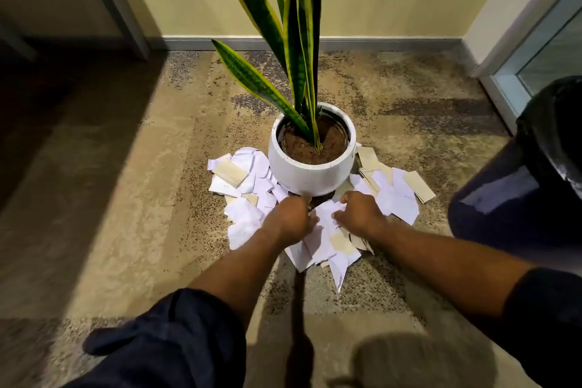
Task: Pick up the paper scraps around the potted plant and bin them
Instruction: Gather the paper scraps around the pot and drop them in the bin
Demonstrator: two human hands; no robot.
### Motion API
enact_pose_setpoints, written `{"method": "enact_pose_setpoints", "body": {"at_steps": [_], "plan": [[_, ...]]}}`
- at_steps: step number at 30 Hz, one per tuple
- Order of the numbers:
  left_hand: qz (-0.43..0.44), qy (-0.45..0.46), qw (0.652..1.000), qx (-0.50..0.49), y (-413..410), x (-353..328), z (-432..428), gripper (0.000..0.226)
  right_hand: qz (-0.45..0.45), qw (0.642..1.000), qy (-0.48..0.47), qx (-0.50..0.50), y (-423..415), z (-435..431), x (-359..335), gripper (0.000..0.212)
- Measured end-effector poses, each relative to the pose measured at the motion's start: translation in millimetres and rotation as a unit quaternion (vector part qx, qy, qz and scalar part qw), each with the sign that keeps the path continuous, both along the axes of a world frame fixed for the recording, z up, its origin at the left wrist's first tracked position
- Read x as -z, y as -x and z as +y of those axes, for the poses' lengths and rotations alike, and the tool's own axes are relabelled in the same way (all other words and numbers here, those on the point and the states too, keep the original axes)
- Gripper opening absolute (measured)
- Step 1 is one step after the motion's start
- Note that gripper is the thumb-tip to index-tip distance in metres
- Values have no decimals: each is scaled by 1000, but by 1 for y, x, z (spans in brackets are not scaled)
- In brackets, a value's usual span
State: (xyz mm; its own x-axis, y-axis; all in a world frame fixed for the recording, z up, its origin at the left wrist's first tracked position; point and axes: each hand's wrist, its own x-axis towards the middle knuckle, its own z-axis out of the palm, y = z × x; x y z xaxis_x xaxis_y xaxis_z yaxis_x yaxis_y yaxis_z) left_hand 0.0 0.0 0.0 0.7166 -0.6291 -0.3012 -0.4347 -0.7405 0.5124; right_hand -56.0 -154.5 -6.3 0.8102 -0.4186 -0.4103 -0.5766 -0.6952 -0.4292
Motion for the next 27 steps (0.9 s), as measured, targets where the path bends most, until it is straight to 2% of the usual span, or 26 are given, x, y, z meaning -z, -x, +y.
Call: {"method": "enact_pose_setpoints", "body": {"at_steps": [6,13,20,23,27], "plan": [[4,-32,999,21,4,20,-3,35,35,999,0,18,3,0,10,39],[55,-4,998,14,4,27,-11,43,39,998,-18,44,1,-3,13,32],[53,21,998,-11,10,31,-10,57,18,997,-55,53,0,-1,11,46],[46,51,997,-36,14,31,-7,52,29,997,-50,44,-1,1,13,38],[43,83,994,-48,13,25,-9,32,37,997,-58,37,-8,-5,8,18]]}}
